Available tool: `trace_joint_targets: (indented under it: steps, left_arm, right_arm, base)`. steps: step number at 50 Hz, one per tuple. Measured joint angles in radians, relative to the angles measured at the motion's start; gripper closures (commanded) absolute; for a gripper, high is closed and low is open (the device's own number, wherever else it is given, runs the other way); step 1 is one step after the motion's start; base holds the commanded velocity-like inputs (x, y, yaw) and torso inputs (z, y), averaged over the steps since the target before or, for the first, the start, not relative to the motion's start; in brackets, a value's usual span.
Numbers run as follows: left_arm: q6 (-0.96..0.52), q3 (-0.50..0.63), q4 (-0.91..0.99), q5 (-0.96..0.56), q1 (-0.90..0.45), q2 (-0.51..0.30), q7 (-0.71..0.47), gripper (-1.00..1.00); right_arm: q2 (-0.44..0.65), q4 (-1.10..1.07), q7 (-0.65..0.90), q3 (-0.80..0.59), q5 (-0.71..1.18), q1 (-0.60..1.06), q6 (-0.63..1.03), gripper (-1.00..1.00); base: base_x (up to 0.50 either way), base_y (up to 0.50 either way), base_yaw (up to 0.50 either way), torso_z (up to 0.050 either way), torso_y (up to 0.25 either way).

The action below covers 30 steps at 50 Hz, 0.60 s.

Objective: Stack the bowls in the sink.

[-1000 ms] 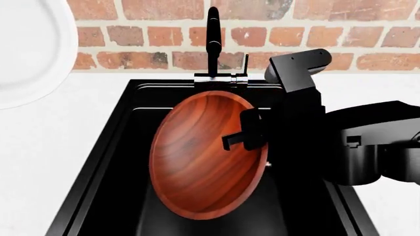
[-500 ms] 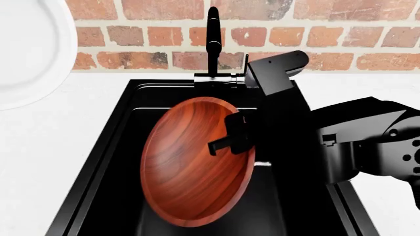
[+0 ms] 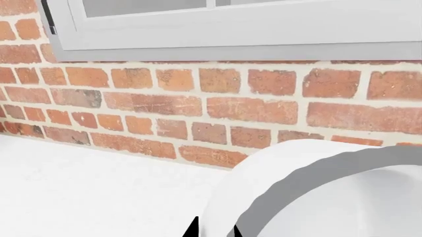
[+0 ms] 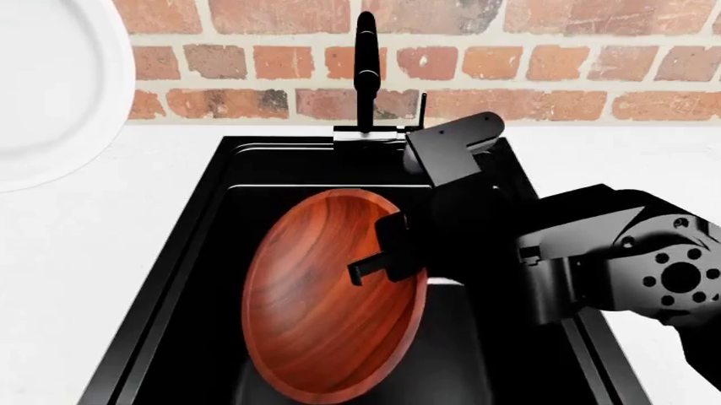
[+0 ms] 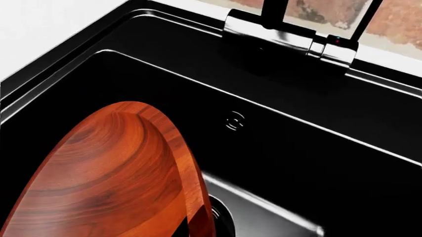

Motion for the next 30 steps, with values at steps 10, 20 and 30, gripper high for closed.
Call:
trace_joint_targets:
  steps: [10,20,30]
  left_arm:
    - [-0.001,0.002,-0.003,0.001,-0.002,0.003,0.0,1.0]
    - [-0.001,0.003,-0.006,0.003,-0.002,0.006,0.001,1.0]
    - [0.001,0.004,-0.004,0.003,-0.001,0.007,0.001,1.0]
  right_arm:
    - [-0.011,0.012,-0.007,-0.012,-0.014,-0.007,0.003,1.0]
    - [-0.02,0.024,-0.01,-0.026,-0.027,-0.012,0.009,1.0]
    - [-0.028,0.032,-0.011,-0.039,-0.04,-0.02,0.011,1.0]
  base:
    - [0.0,0.0,0.0,0.001,0.001]
    - [0.0,0.0,0.0,0.001,0.002]
    - [0.0,0.0,0.0,0.0,0.001]
